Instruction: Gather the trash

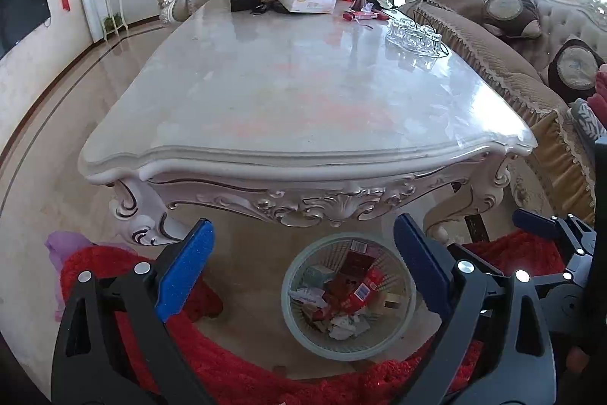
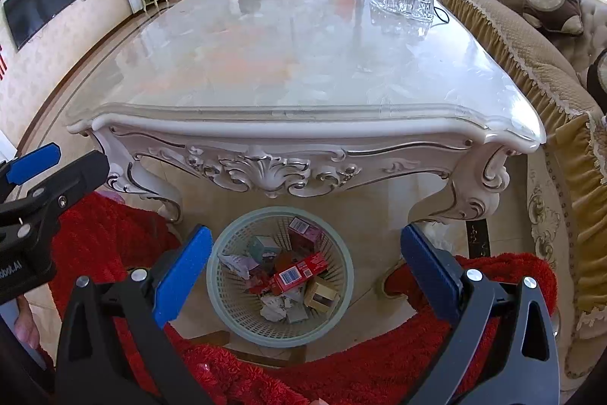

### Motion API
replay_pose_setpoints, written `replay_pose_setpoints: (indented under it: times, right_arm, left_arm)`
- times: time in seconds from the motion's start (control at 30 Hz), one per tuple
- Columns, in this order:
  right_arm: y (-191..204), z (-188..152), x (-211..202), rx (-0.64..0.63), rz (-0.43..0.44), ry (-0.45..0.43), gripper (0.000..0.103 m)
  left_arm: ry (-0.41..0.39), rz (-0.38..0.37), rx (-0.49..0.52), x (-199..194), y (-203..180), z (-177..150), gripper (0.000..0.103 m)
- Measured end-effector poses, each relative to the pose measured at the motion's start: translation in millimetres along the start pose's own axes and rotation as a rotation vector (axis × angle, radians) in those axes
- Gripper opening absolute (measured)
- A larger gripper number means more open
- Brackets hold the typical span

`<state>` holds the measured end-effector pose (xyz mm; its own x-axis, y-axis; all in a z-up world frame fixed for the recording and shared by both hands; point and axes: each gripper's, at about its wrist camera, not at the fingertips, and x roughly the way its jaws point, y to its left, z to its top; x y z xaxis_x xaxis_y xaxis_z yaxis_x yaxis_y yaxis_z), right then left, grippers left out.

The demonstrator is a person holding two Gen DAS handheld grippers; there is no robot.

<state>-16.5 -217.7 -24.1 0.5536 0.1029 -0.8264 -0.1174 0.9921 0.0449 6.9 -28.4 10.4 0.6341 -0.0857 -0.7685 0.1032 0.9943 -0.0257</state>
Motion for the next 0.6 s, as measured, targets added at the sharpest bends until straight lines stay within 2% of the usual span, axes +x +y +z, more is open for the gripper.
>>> replay_pose_setpoints:
  times: [0.6]
  right_arm:
    - [-2.0,1.8,-9.0,-0.002,-0.021,-0.013,0.095]
  left_arm:
    - [-0.006,-0.012,0.010,-6.4,-2.0,0.4,0.093]
